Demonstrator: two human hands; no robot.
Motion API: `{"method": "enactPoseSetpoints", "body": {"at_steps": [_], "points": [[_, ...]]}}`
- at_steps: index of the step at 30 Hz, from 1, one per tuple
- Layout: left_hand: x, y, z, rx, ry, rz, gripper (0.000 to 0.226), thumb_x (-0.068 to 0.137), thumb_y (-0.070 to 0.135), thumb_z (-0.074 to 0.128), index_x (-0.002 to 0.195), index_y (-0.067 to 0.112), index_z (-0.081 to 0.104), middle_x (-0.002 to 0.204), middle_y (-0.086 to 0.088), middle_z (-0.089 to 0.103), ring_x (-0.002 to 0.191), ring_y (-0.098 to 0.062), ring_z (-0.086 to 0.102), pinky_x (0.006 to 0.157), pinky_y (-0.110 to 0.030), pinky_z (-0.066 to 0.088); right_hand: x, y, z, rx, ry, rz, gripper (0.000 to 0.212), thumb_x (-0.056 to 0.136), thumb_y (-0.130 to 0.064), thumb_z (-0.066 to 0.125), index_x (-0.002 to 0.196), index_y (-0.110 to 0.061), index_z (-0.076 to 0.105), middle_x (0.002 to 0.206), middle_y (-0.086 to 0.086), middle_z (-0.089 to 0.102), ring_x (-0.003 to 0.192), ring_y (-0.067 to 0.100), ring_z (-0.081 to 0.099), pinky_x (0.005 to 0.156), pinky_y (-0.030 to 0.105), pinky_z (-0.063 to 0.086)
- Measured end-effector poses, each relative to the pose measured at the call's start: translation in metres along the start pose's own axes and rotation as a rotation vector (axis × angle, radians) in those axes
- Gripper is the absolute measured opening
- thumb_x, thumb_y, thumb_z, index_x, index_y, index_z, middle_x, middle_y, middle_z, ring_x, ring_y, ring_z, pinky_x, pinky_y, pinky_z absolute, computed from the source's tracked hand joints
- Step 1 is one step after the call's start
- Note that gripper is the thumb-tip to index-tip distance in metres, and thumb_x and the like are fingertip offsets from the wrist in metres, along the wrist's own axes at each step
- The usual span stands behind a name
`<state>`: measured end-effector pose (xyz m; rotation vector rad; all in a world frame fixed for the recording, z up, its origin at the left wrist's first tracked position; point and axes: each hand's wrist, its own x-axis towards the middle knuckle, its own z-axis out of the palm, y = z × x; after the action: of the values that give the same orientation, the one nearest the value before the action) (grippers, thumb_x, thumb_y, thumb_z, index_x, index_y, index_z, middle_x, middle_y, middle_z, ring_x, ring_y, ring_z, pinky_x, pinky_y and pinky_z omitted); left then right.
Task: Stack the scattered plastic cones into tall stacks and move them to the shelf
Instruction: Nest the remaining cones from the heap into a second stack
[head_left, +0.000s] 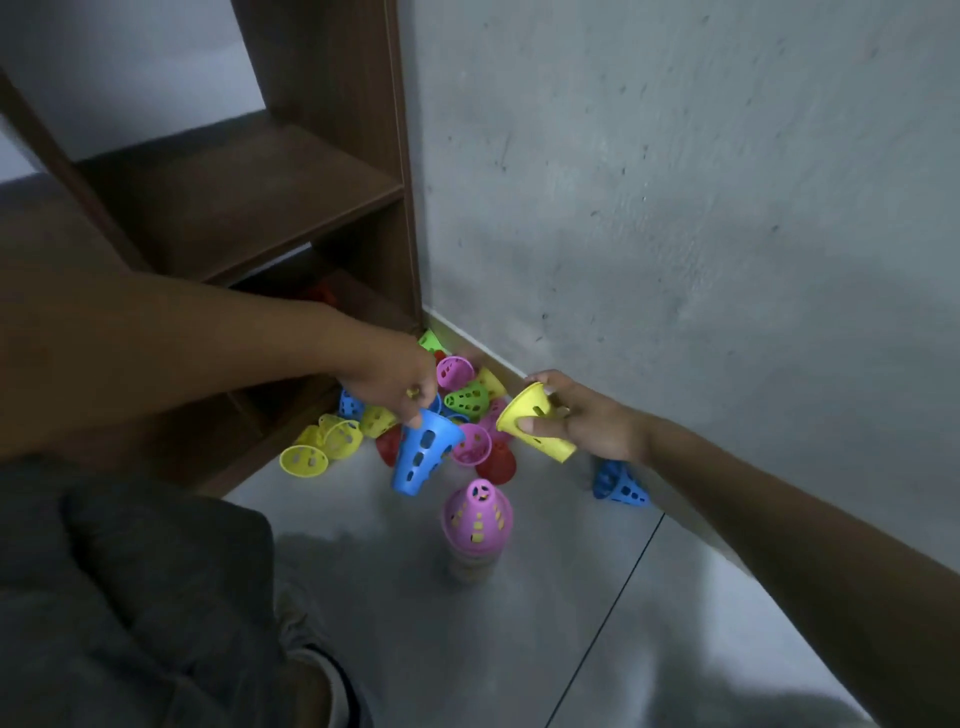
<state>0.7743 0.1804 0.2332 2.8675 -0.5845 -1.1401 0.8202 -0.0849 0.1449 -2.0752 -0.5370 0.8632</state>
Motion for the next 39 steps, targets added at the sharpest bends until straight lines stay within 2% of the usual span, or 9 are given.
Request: {"method": "enactPoseSetpoints", "body": {"at_steps": [5,8,12,17,25,28,31,34,39], "points": [[-0.03,0.002,-0.023,0.06,0.001,0.074,0.029,0.102,0.028,0.058,0.087,0.004,0.065,0.07,-0.001,0.05,0.058,-0.008,0.042,0.055,-0.012,0.034,-0.04,-0.053,-0.018,-0.226,-0.186,0.08,0.051,0.094,-0.033,0.068,0.135,-0.029,0.039,0.107,-0.012,0.058,0.094,0.004,0.058,0.076,0.014,0.047],[-0.042,0.0,-0.036,0.082,0.002,0.082,0.03,0.101,0.028,0.059,0.076,0.011,0.058,0.064,0.002,0.048,0.056,-0.003,0.046,0.055,-0.011,0.034,-0.061,-0.083,-0.028,-0.315,-0.235,0.086,0.058,0.094,-0.035,0.066,0.143,-0.026,0.037,0.121,-0.006,0.058,0.098,0.003,0.057,0.076,0.011,0.045],[-0.036,0.004,-0.044,0.001,0.065,0.107,0.038,0.099,0.028,0.063,0.065,0.015,0.052,0.061,0.001,0.05,0.058,-0.011,0.046,0.057,-0.02,0.036,-0.076,-0.089,-0.025,-0.48,-0.266,0.107,0.079,0.089,-0.05,0.068,0.155,-0.032,0.028,0.145,-0.005,0.049,0.124,0.014,0.051,0.101,0.025,0.04],[-0.034,0.004,-0.044,-0.014,0.143,0.078,0.027,0.097,0.023,0.064,0.072,0.015,0.059,0.067,-0.001,0.058,0.064,-0.015,0.051,0.053,-0.015,0.035,-0.071,-0.094,0.005,-0.636,-0.296,0.086,0.08,0.088,-0.058,0.065,0.155,-0.036,0.028,0.154,-0.007,0.038,0.138,0.016,0.041,0.116,0.037,0.033],[-0.05,-0.021,-0.036,0.039,0.085,-0.032,0.019,0.099,0.02,0.061,0.082,0.012,0.062,0.075,0.0,0.063,0.071,-0.015,0.06,0.067,-0.029,0.045,-0.056,-0.096,0.042,-0.722,-0.246,0.045,0.062,0.08,-0.068,0.065,0.134,-0.038,0.058,0.138,-0.003,0.056,0.128,0.019,0.051,0.108,0.035,0.042],[-0.052,-0.028,-0.032,0.015,0.066,-0.064,0.015,0.099,0.022,0.06,0.088,0.014,0.066,0.08,0.001,0.065,0.073,-0.013,0.062,0.068,-0.026,0.046,-0.058,-0.091,0.053,-0.626,-0.106,0.032,0.062,0.064,-0.074,0.071,0.113,-0.036,0.067,0.116,-0.003,0.067,0.11,0.017,0.062,0.09,0.031,0.052],[-0.052,-0.032,-0.029,-0.034,0.045,-0.081,0.012,0.1,0.022,0.059,0.092,0.016,0.067,0.085,0.002,0.064,0.076,-0.01,0.062,0.069,-0.024,0.046,-0.068,-0.084,0.076,-0.622,0.006,0.01,0.05,0.073,-0.054,0.08,0.11,-0.025,0.062,0.097,-0.004,0.065,0.088,0.013,0.061,0.074,0.027,0.051],[-0.048,-0.032,-0.03,-0.068,0.041,-0.09,0.013,0.099,0.022,0.061,0.097,0.012,0.069,0.089,-0.001,0.066,0.078,-0.012,0.062,0.068,-0.023,0.046,-0.071,-0.071,0.093,-0.634,0.094,0.023,0.054,0.072,-0.057,0.079,0.112,-0.025,0.061,0.099,-0.003,0.066,0.085,0.014,0.063,0.074,0.033,0.056],[-0.036,-0.033,-0.034,-0.164,0.054,-0.069,0.015,0.099,0.017,0.062,0.087,0.008,0.063,0.078,0.001,0.062,0.071,-0.009,0.061,0.062,-0.019,0.046,-0.068,-0.065,0.091,-0.507,0.08,-0.007,0.084,0.066,-0.073,0.075,0.135,-0.034,0.048,0.123,-0.009,0.06,0.111,0.014,0.058,0.094,0.034,0.051]]}}
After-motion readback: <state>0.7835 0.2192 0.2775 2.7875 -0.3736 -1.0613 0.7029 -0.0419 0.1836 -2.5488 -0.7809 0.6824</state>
